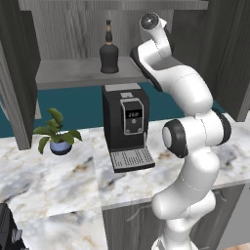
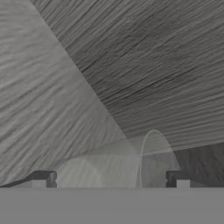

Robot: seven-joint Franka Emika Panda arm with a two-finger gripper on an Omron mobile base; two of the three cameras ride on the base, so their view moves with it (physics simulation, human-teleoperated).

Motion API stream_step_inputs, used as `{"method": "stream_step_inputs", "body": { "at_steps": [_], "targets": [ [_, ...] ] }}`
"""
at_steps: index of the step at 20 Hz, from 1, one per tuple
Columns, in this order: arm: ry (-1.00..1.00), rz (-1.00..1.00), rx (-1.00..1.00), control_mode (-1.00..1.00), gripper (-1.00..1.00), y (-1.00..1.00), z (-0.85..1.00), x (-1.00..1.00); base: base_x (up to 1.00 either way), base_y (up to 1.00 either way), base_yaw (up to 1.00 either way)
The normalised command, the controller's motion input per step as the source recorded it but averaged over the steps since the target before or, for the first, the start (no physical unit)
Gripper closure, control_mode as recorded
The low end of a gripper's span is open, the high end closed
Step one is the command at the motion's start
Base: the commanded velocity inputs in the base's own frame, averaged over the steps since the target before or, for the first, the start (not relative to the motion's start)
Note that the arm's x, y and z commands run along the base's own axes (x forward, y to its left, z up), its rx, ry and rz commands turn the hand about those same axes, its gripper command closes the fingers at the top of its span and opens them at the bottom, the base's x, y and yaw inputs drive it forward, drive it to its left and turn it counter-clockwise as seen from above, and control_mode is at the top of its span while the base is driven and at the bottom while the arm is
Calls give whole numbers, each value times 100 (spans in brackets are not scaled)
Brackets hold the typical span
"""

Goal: There is a bowl on the dining counter. Grab a lemon wedge from the fridge and place it in the bowl. Then get the liquor bottle and glass cup from the cabinet and place them next to the bowl.

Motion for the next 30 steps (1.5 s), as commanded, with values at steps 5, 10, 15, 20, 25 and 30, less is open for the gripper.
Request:
{"method": "stream_step_inputs", "body": {
  "at_steps": [5,10,15,20,25,30],
  "targets": [
    [6,0,0,-100,100,0,-23,0,0,0,0],
    [3,0,0,-100,100,0,-17,-9,0,0,0],
    [0,0,0,-100,100,0,-6,-25,0,0,0],
    [0,0,0,-100,100,0,0,-49,0,0,0],
    [0,0,0,-100,100,0,0,-90,0,0,0],
    [-11,1,0,-100,100,1,0,-100,0,0,0]
  ]
}}
